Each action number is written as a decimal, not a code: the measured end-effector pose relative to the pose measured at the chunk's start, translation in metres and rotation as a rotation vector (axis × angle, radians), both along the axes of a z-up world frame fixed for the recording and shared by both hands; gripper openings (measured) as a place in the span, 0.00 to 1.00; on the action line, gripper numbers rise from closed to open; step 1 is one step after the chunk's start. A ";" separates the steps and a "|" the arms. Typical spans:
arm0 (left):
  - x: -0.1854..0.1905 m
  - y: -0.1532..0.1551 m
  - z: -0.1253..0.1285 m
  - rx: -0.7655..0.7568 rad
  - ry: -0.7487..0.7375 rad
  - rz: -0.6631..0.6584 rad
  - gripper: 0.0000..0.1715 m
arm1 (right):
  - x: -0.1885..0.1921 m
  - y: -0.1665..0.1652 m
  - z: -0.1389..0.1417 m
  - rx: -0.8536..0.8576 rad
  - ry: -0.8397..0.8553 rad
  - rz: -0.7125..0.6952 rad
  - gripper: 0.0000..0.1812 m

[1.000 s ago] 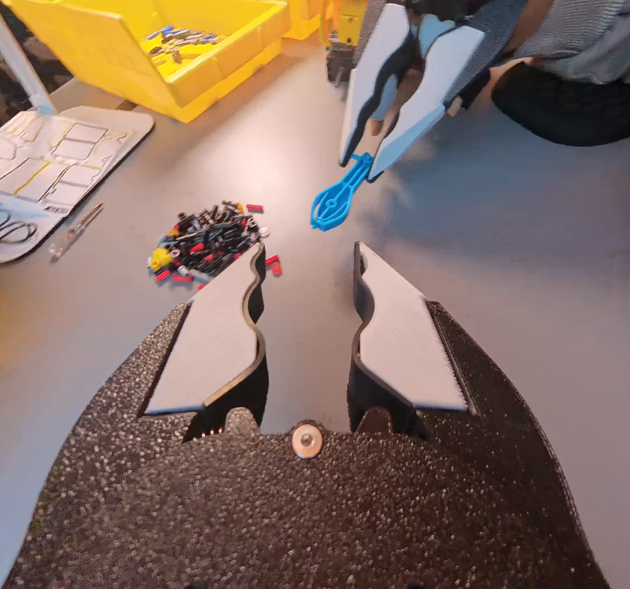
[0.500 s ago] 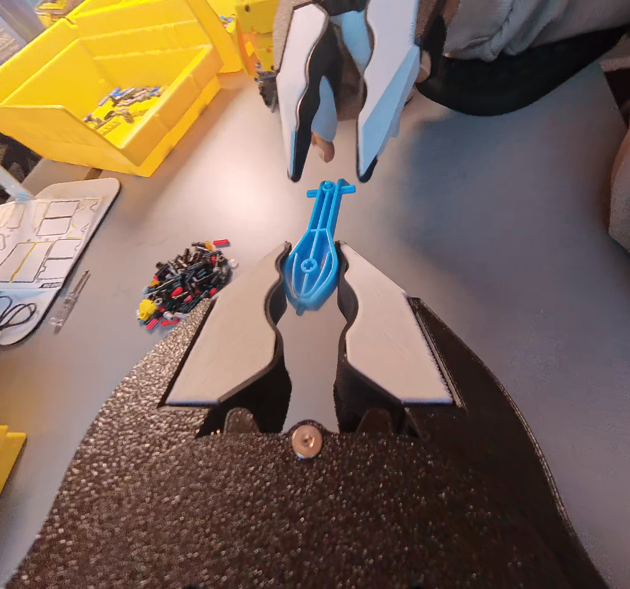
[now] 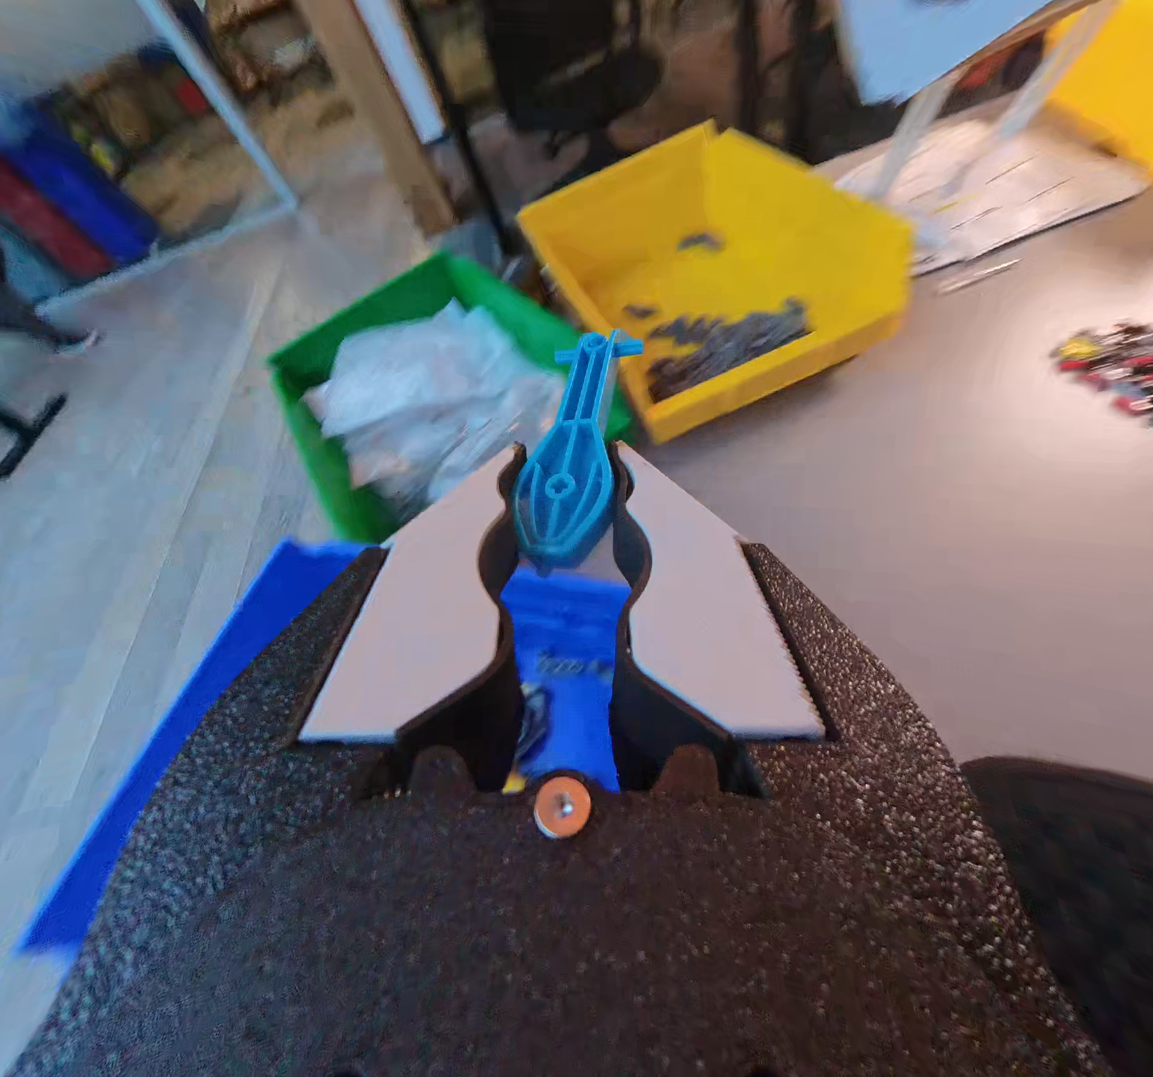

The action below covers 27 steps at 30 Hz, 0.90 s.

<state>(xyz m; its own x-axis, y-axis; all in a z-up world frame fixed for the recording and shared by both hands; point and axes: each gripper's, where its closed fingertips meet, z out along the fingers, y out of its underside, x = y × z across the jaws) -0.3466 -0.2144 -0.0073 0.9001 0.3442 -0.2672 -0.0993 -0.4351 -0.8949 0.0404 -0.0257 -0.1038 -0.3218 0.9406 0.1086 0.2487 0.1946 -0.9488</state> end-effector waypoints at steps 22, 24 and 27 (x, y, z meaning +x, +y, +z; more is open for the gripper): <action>-0.178 -0.137 -0.119 -0.807 -0.050 0.411 0.19 | 0.005 0.004 -0.013 0.036 -0.054 -0.063 0.25; -0.178 -0.140 -0.107 -0.779 -0.031 0.425 0.20 | 0.004 0.005 -0.012 0.027 -0.047 -0.061 0.25; -0.168 -0.128 -0.081 -0.662 0.017 0.405 0.20 | 0.003 0.006 -0.011 0.025 -0.041 -0.062 0.25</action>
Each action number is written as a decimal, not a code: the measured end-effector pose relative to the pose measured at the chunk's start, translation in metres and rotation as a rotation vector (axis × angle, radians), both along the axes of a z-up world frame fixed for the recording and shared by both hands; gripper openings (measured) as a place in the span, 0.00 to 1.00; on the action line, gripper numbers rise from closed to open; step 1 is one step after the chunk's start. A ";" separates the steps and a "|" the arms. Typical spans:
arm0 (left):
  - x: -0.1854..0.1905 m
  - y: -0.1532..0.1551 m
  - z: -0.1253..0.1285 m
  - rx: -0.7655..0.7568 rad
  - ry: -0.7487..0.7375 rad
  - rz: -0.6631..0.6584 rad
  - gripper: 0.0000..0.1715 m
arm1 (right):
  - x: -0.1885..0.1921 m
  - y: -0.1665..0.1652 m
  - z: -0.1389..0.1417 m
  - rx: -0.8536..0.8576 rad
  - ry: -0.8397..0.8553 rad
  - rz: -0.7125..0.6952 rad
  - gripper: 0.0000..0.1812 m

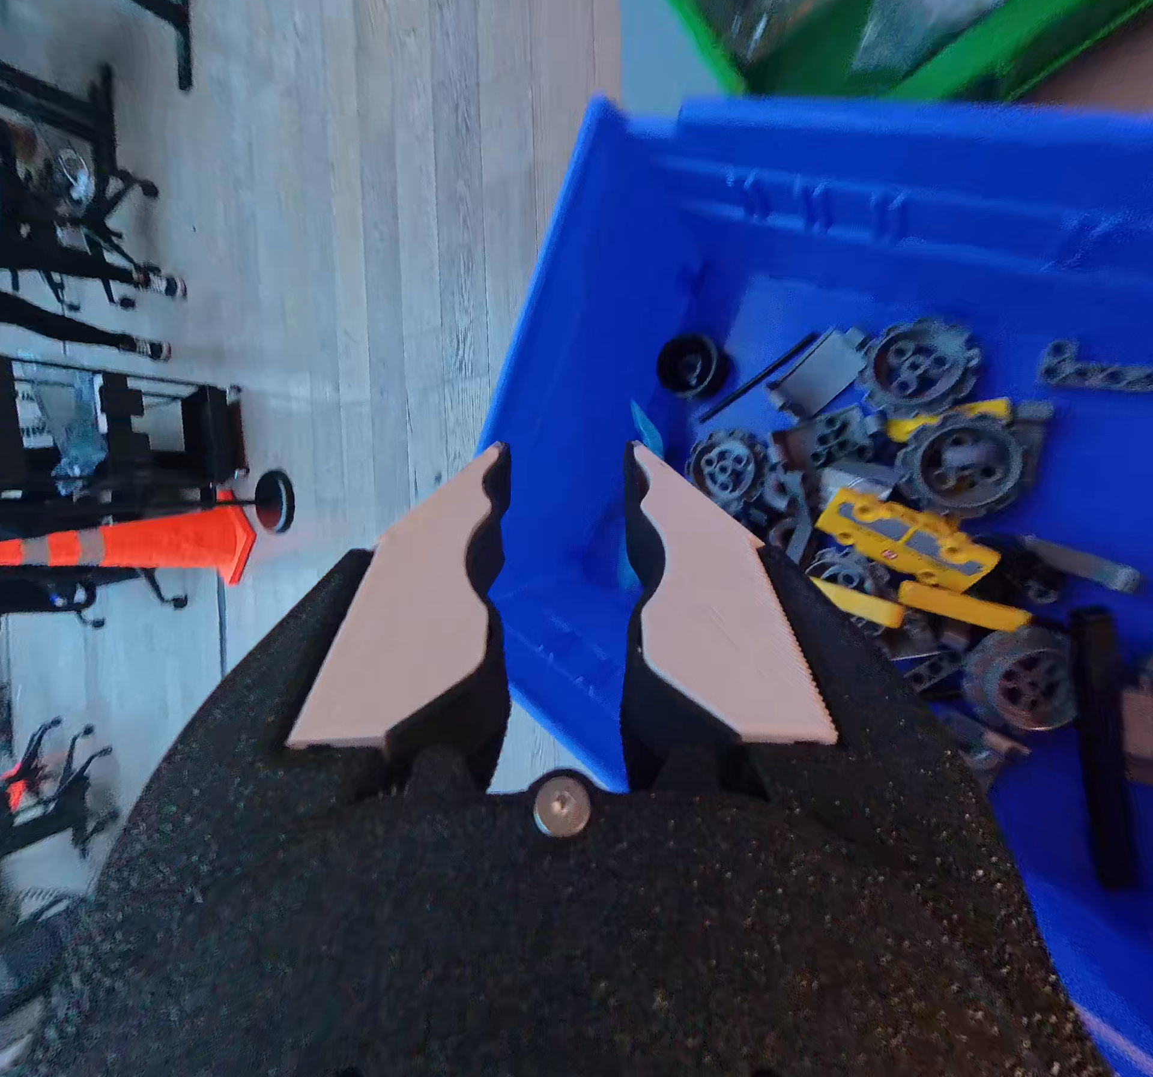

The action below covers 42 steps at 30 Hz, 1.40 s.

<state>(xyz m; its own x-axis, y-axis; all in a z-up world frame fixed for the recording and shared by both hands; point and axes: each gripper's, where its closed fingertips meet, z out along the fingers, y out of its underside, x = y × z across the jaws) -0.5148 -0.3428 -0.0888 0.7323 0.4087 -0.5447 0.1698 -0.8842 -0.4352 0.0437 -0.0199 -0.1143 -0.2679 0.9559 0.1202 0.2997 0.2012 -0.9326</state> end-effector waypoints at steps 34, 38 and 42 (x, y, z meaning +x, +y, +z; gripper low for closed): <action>0.390 0.301 -0.006 1.027 -0.393 -0.863 0.38 | 0.011 0.087 0.057 0.061 0.384 -0.542 0.42; 0.385 0.301 -0.003 1.043 -0.416 -0.849 0.38 | -0.037 0.112 0.086 0.166 0.387 -0.579 0.41; 0.385 0.297 -0.002 1.036 -0.391 -0.868 0.37 | -0.106 0.157 0.126 0.195 0.402 -0.591 0.39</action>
